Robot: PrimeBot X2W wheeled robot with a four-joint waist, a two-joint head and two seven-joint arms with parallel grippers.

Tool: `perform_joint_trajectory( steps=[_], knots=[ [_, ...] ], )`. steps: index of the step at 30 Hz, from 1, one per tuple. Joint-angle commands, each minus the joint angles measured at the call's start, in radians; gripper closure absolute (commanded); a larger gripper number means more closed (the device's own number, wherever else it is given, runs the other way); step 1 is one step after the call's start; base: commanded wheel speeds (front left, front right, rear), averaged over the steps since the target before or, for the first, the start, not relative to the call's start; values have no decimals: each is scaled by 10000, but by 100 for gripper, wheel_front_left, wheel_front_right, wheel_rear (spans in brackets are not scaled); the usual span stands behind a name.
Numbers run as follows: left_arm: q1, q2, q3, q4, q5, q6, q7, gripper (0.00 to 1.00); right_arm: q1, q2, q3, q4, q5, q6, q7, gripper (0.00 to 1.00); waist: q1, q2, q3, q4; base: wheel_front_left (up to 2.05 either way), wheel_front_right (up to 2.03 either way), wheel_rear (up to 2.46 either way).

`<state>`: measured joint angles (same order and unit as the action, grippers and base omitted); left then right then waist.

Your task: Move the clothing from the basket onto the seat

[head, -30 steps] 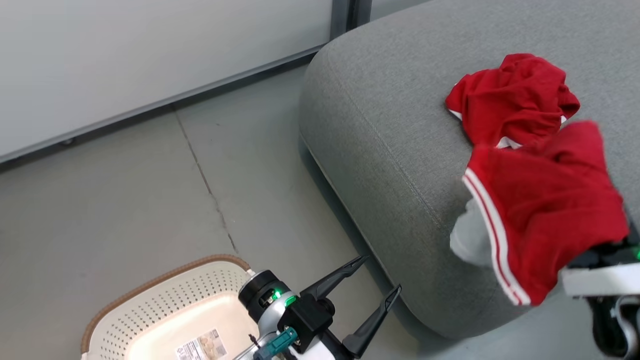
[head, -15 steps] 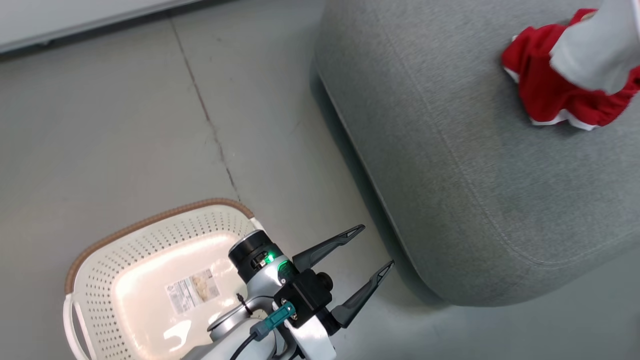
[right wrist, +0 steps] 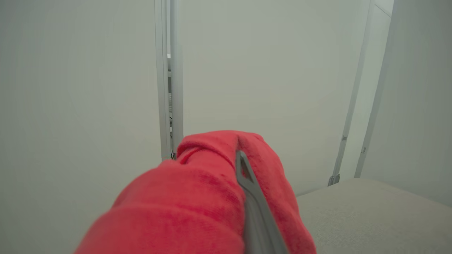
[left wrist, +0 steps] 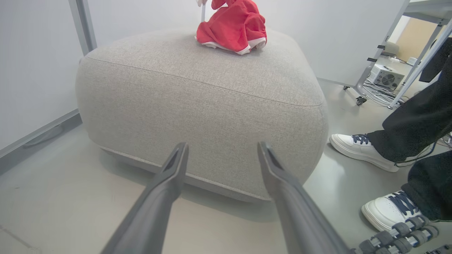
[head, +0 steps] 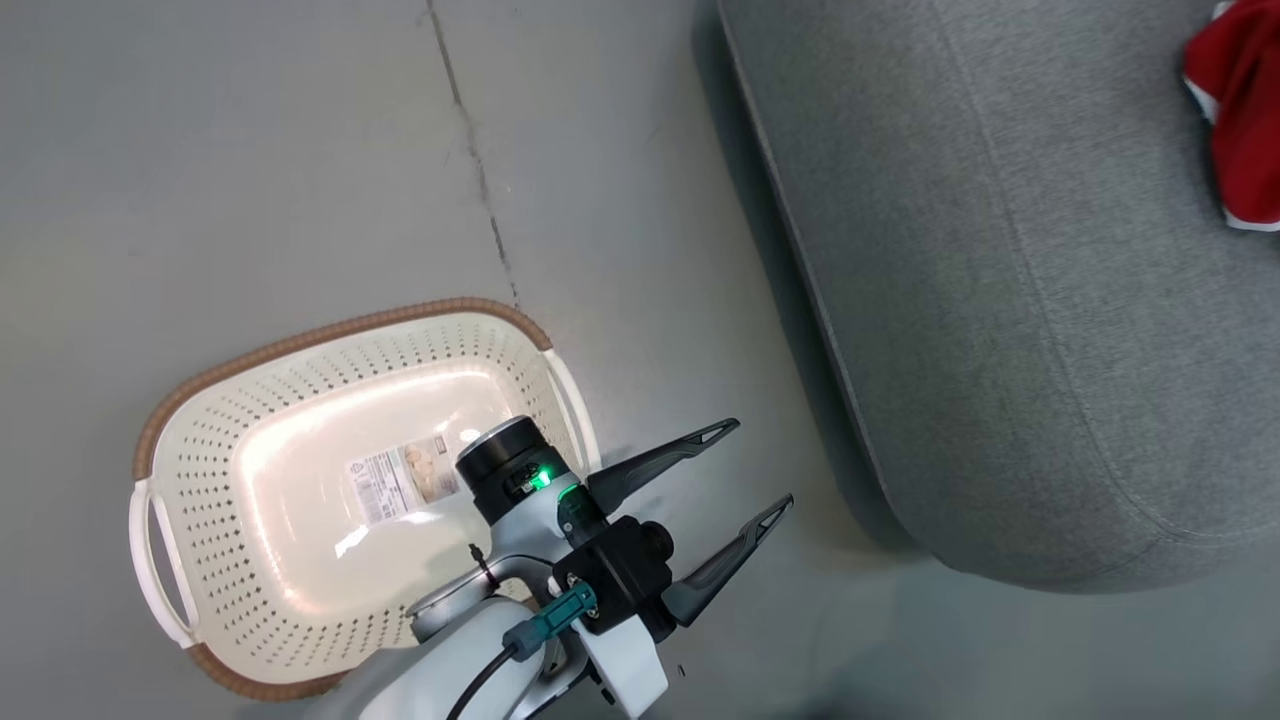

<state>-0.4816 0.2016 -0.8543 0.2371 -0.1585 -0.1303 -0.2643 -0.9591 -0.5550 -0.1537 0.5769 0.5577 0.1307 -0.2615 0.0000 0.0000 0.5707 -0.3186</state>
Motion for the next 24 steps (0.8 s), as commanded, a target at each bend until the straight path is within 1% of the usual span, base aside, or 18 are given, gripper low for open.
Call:
perform_joint_trajectory(
  steps=[1, 8, 10, 13, 18, 24],
  knots=[
    [-290, 71, -35, -22, 64, -1, -4, 0, -282, -141, 9, 346, -28, 3, -49, 100, 0, 0, 314, 149, 0, 0, 0],
    [-693, 214, -265, -31, 143, -1, -4, 0, -1171, -290, 176, 2239, -275, 1, -49, 100, 0, 0, 980, 413, 0, 0, 0],
    [-793, 246, -291, -19, 155, -1, -4, 0, -1229, -355, 260, 2686, -555, 3, -49, 100, 0, 0, 1125, 478, 0, 0, 0],
    [-1029, 294, -110, 27, 225, -1, -4, 0, -1243, -147, 325, 3521, -895, 3, -48, 100, 0, 0, 1335, 606, 0, 0, 0],
    [-1112, 343, 4, -35, 280, -1, -2, 0, -1310, -58, 784, 4652, -1207, 3, -49, 100, 0, 0, 1452, 695, 0, 0, 0],
    [-1105, 267, -14, -30, 296, -1, -4, 0, -1444, 49, 1193, 5497, -1272, 3, -49, 100, 0, 0, 1536, 779, 0, 0, 0]
  ],
)
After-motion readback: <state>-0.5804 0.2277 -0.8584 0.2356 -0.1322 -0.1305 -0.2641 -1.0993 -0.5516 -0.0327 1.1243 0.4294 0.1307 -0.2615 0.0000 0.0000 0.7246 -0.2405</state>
